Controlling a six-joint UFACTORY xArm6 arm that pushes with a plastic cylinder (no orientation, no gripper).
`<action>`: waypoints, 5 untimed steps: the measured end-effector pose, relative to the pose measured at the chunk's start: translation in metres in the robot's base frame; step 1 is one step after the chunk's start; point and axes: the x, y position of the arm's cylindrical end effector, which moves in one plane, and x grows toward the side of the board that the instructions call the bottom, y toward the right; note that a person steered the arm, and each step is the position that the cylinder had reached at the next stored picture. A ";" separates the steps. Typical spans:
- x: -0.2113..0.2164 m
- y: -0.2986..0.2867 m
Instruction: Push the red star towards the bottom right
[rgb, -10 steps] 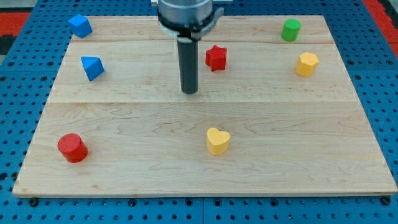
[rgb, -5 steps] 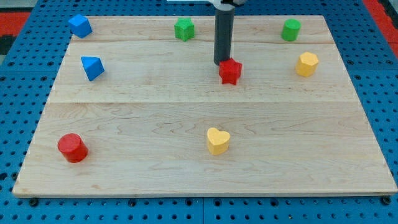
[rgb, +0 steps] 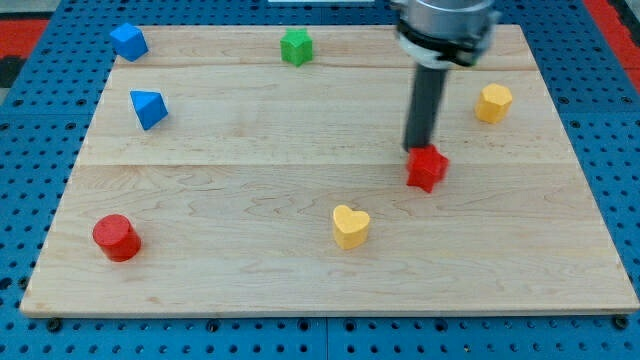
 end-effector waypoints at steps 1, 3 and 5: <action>0.002 0.014; -0.003 -0.030; 0.052 0.016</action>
